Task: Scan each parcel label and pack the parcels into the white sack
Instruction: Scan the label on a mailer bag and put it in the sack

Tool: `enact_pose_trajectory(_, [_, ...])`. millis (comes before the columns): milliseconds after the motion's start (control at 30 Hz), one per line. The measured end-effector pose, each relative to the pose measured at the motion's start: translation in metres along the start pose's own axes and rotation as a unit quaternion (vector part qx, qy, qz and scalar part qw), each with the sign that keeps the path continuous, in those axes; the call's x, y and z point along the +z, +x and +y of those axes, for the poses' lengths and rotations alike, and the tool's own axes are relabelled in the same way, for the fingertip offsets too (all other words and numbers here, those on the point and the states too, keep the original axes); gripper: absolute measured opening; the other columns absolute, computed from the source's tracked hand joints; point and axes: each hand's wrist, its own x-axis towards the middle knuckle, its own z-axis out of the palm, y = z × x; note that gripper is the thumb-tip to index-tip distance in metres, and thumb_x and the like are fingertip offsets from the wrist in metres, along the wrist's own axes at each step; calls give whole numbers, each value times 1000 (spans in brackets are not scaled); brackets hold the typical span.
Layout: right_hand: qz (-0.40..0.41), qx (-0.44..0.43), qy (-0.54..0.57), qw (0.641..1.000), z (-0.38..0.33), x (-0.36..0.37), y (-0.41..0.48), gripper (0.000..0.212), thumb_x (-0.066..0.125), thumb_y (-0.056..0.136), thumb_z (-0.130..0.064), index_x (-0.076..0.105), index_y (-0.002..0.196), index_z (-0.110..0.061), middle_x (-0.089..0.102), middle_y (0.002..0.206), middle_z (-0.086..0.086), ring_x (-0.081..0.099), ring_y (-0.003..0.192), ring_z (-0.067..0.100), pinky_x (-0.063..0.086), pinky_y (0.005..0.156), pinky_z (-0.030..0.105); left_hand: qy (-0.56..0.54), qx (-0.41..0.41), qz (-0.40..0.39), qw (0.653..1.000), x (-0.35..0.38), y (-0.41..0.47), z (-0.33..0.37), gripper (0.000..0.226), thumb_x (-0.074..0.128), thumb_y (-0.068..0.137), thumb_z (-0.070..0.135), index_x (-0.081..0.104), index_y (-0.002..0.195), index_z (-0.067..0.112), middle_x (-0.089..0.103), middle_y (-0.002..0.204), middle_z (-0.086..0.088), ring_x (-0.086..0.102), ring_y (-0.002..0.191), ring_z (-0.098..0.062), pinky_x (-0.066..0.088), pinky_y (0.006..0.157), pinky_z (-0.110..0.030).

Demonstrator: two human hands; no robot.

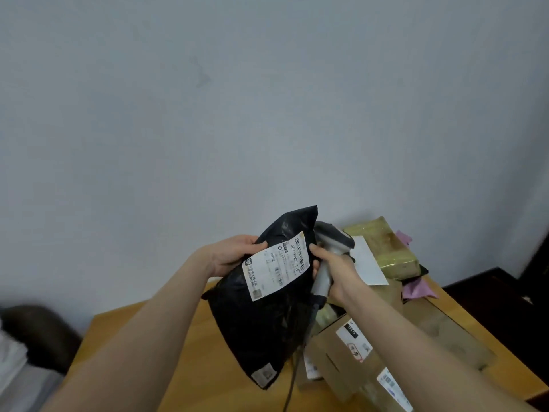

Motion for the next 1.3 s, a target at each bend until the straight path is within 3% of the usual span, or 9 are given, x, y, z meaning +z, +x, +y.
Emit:
enact_pose_trajectory(100, [32,-2,-19,999,15,14,1,14,71,82,1,60,74,-5,60,55,3,53,39,6,46,40,19,73,52,144,985,-9,-18,-17,15,60,91,15,68,103,13,72,98,-12,71,79,-18,57,69,-32])
enact_pose_trajectory(167, [45,-1,-28,999,26,24,0,16,70,81,4,58,74,-4,59,59,5,52,36,4,45,39,18,158,133,304,930,-15,-29,-31,18,61,92,12,64,108,20,69,103,-8,68,84,-13,55,81,-35])
enact_pose_trajectory(233, [42,6,-40,998,39,35,-2,16,70,81,4,57,77,-4,58,62,6,53,35,3,45,38,17,182,187,365,894,-17,-45,-45,24,58,94,16,61,116,26,65,113,-2,63,95,-8,51,84,-24])
enact_pose_trajectory(333, [25,21,-67,997,58,50,-8,16,72,80,3,57,82,-3,61,66,6,55,38,3,46,40,18,229,150,294,916,-18,-65,-72,36,59,94,25,52,130,31,59,116,16,56,96,12,46,69,-5])
enact_pose_trajectory(500, [-31,40,-123,991,80,79,-21,15,74,77,2,59,78,-1,60,55,5,56,39,6,46,41,20,215,150,337,904,-39,-89,-109,60,70,86,20,39,136,36,56,117,13,57,107,-7,50,76,-14])
enact_pose_trajectory(700, [-39,21,-163,986,116,128,-20,17,73,77,3,59,74,-4,58,50,2,52,37,6,45,41,19,157,91,303,936,-92,-116,-129,10,68,86,11,71,94,17,75,95,3,70,91,-12,57,75,-26])
enact_pose_trajectory(800, [-26,8,-159,987,140,155,-17,18,72,81,1,58,71,-6,61,51,1,55,41,5,47,43,20,141,80,346,924,-119,-127,-141,10,67,87,10,72,84,18,75,85,4,72,82,-11,57,68,-26])
enact_pose_trajectory(967, [26,-8,-157,987,182,180,-24,12,73,84,-12,62,86,-8,66,73,5,62,56,12,50,52,22,67,62,422,902,-167,-149,-164,7,64,90,12,70,90,17,75,87,0,72,80,-14,56,63,-27])
enact_pose_trajectory(1300, [-33,42,-227,972,248,190,-100,16,70,86,-15,65,80,0,64,55,10,59,47,18,49,47,27,-127,23,492,861,-196,-150,-199,1,64,90,12,63,91,12,70,88,-5,66,85,-23,56,76,-39])
